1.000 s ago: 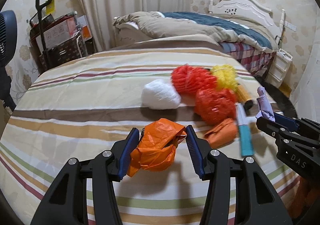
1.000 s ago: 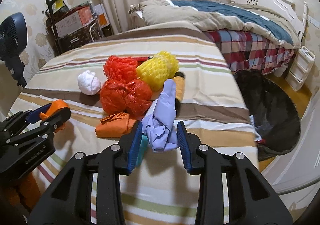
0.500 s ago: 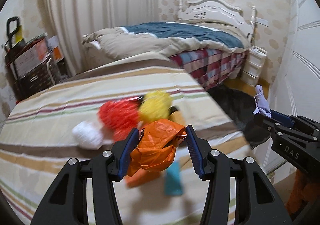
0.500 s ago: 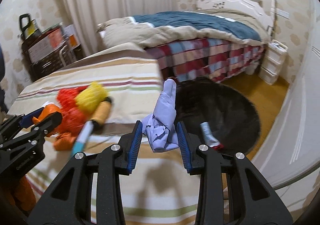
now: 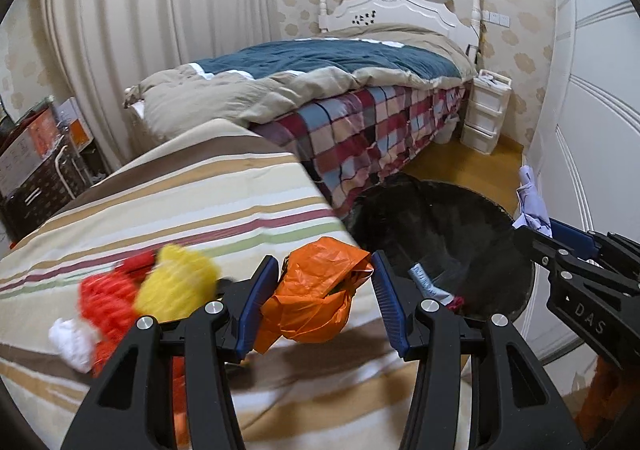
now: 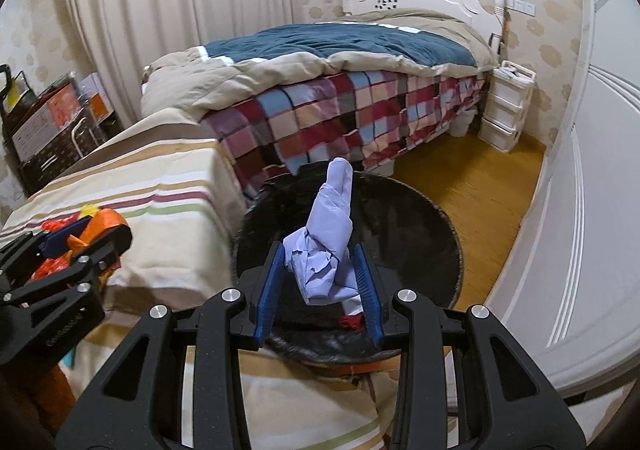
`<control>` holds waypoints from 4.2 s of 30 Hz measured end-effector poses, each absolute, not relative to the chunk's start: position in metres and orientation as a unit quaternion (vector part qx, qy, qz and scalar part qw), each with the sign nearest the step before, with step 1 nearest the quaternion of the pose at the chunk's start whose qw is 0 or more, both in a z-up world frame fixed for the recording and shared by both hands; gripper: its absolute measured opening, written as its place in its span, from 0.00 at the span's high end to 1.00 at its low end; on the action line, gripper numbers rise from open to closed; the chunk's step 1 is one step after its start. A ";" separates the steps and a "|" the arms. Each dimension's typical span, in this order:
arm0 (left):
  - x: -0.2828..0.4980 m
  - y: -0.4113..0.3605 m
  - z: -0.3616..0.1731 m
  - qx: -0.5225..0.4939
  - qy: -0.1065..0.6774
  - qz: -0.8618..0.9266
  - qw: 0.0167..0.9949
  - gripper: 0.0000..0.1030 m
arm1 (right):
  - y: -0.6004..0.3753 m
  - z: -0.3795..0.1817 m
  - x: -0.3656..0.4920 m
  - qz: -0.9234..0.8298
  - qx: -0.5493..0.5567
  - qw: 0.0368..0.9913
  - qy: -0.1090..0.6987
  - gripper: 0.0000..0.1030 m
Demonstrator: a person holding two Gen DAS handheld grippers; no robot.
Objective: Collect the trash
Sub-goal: 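Carry the orange bag and glove over the bin and release both, then return to the bed and grasp the teal tube with the right gripper, then grasp the small orange cloth bag with the left gripper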
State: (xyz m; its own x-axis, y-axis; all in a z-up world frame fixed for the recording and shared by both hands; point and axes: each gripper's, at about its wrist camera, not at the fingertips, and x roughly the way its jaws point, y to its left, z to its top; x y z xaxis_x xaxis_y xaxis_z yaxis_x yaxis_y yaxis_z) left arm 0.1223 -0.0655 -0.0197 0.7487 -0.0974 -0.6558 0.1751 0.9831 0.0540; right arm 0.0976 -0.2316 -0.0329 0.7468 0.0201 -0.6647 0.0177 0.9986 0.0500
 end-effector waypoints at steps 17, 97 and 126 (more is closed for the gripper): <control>0.178 -0.119 -0.042 0.082 0.364 -0.073 0.925 0.51 | -0.269 -0.057 0.145 -0.013 0.049 0.929 0.366 0.67; 0.011 0.137 -0.043 0.003 0.387 0.114 0.915 0.18 | -0.022 -0.072 0.045 0.165 -0.060 0.880 0.441 0.82; 0.036 0.066 -0.062 0.015 0.425 -0.022 0.905 0.55 | -0.089 -0.064 0.024 0.136 -0.017 0.898 0.419 0.82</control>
State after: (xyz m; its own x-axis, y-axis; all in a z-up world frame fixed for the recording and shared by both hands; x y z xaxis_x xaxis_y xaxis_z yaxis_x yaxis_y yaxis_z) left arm 0.0364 0.0660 -0.0618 0.6371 -0.0259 -0.7703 0.0521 0.9986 0.0095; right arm 0.0236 -0.0886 -0.0639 0.6123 0.2297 -0.7565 -0.2578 0.9626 0.0835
